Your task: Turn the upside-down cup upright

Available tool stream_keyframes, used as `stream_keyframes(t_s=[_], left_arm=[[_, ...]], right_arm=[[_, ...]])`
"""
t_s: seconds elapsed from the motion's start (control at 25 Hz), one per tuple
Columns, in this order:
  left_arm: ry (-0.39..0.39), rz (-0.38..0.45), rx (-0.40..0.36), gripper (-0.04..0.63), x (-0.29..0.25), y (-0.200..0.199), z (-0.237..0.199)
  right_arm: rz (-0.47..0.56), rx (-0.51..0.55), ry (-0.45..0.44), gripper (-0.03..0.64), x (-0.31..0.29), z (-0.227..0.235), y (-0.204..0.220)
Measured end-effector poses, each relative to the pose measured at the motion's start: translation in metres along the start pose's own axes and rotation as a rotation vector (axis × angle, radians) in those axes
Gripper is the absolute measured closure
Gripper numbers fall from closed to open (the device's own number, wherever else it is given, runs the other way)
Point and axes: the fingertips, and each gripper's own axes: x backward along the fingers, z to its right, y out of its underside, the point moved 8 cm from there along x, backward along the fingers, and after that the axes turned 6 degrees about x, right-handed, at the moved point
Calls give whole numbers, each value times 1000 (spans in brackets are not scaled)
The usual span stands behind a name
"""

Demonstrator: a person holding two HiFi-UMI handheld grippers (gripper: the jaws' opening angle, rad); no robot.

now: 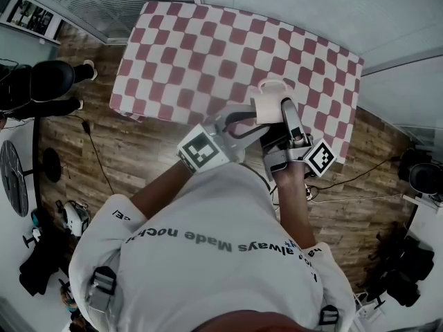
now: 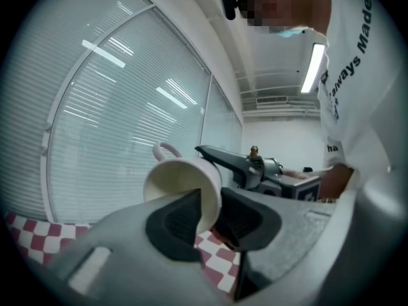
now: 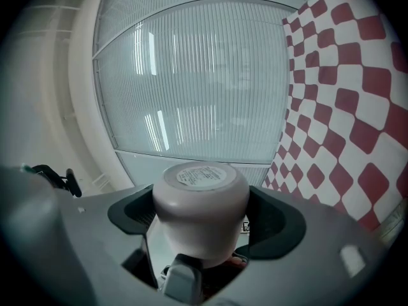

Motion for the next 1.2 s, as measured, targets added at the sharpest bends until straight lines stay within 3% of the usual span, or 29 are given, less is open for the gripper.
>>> stream_keyframes(t_s=[0.24,0.64,0.8,0.92,1.2], left_arm=[[32,-21,-54,566,-7,1,11],[48,-49,-89,572,-5,3,11],[47,-26,-64,572,-3,0,10],[46,-13,-60,574,-1,-1,9],[37,13,-31,572,2,-4,5]], right_arm=[[-3,1,4,184,2,2,-3],[-22,-22,3,183,3,5,0],[-55,38,-23,179,2,-1,0],[-77,85,-37,138,1,-6,0],[-122,195,-7,123,7,-10,-8]])
